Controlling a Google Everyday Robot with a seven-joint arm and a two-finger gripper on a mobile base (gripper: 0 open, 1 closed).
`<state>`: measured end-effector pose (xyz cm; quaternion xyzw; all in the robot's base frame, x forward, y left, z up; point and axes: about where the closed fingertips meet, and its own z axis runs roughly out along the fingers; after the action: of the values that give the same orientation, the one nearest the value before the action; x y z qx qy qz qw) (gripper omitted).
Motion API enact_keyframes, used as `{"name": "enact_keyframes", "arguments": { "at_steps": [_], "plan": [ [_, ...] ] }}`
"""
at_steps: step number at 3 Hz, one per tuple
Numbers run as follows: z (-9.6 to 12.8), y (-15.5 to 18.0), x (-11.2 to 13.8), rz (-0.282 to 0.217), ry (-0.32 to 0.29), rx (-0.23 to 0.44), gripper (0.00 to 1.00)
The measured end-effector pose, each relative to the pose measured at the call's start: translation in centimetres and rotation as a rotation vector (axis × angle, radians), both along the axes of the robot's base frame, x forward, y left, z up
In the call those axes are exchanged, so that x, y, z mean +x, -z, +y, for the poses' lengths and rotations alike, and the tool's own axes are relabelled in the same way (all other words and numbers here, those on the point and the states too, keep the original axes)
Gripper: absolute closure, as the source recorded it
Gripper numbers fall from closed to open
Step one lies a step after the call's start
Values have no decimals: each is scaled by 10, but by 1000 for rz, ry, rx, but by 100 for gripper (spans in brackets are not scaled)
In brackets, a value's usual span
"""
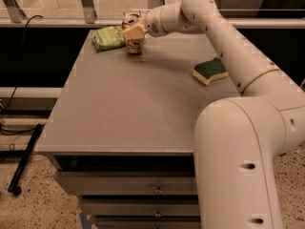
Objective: Move orange can near green jalapeno chip bag
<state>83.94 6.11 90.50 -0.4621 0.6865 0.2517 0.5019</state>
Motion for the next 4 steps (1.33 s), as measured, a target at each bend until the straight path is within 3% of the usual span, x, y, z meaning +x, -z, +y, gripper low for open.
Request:
{"name": "enact_keyframes", "arguments": {
  "at_steps": [2, 3, 4],
  "plan": [
    [0, 6, 5, 6, 22, 24, 12],
    [-10, 6, 0, 6, 20, 46, 0],
    [-43, -4, -20, -13, 10, 59, 0]
  ]
}}
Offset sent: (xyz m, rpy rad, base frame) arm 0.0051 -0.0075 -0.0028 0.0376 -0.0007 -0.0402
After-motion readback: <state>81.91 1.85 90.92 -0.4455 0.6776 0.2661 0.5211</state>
